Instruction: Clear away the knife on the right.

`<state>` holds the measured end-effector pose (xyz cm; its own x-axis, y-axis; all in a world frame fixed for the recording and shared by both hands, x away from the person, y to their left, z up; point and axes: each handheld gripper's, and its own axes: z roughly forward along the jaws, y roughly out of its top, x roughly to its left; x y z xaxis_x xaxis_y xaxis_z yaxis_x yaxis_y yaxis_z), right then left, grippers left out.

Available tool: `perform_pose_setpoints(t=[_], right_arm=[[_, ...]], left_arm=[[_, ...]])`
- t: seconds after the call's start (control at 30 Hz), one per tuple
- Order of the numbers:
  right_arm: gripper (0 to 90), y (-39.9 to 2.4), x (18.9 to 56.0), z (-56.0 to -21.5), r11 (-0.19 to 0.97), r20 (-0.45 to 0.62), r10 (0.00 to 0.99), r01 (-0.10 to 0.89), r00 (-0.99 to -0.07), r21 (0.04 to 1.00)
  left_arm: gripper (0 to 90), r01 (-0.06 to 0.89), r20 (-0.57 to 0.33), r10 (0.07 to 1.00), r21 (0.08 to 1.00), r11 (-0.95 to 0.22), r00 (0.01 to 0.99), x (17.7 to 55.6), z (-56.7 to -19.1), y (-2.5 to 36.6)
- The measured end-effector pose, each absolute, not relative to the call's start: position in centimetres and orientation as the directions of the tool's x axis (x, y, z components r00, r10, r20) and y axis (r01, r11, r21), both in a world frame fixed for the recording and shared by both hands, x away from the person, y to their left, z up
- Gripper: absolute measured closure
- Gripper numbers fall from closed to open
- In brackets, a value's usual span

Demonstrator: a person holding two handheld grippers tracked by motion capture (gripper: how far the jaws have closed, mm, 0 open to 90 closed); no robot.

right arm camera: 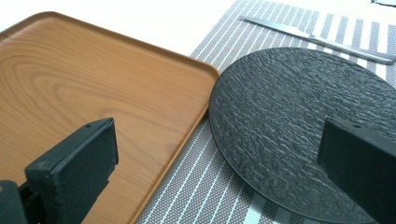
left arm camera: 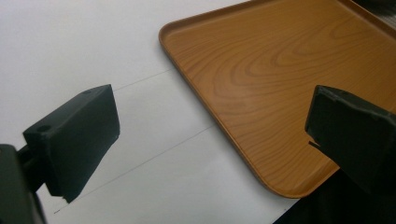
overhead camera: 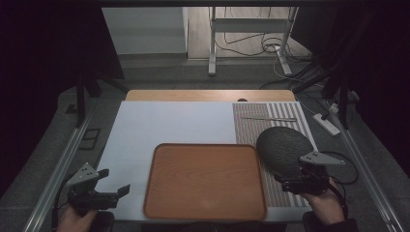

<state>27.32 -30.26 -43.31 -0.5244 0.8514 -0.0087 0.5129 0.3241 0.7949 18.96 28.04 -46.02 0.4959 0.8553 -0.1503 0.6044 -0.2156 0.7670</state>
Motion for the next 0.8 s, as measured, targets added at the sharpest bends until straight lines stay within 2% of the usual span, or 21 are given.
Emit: perform_pose_setpoints(t=[0.3,0.8], right_arm=[[0.0,-29.8,28.3,-43.7,0.377,-0.055,0.841,0.511,-0.538,0.772],[0.0,-29.8,30.5,-44.3,0.372,-0.041,0.844,0.529,-0.535,0.763]], left_arm=[[3.2,0.609,-0.151,0.856,0.764,-0.216,0.494,19.0,-46.0,28.0],[3.2,0.612,-0.156,0.856,0.761,-0.214,0.493,19.1,-46.1,28.1]])
